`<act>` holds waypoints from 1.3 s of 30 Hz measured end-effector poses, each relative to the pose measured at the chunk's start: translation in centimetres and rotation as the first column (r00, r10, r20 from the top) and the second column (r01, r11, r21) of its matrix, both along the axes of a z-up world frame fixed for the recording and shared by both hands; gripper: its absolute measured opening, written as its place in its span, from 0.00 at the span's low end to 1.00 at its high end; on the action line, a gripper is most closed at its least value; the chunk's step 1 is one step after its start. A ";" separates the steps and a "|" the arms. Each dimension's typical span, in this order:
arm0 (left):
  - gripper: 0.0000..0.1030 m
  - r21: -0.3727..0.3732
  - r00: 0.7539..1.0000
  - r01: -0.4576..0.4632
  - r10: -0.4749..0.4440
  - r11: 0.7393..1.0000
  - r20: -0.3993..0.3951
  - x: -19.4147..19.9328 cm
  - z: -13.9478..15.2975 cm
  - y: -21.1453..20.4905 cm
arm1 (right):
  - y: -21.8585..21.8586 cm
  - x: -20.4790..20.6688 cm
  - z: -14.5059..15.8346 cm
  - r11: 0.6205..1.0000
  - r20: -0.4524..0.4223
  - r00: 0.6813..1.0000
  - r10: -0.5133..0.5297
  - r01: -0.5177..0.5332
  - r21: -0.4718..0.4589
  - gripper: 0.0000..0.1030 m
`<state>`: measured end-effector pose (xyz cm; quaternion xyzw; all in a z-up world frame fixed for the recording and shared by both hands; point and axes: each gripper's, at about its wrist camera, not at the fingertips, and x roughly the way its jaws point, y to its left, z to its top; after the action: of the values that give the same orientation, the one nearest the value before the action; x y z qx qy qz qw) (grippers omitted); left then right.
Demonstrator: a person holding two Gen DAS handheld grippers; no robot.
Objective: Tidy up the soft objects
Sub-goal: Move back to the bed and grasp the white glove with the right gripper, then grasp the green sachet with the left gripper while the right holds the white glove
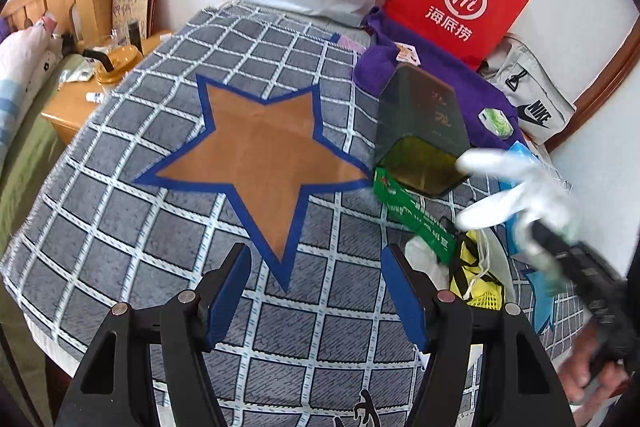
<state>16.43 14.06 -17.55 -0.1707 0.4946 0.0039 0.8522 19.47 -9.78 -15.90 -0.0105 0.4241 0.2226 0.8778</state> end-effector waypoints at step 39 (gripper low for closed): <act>0.23 -0.192 0.998 -0.060 0.059 0.980 -0.009 5.6 -4.1 -7.2 | -12.8 -7.9 -6.5 0.970 -0.024 0.972 -0.232 0.230 -0.084 0.28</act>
<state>21.99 6.88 -21.66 -0.2670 0.4889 -0.0181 0.8303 11.57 -22.58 -22.41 0.0072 0.4460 0.1017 0.8892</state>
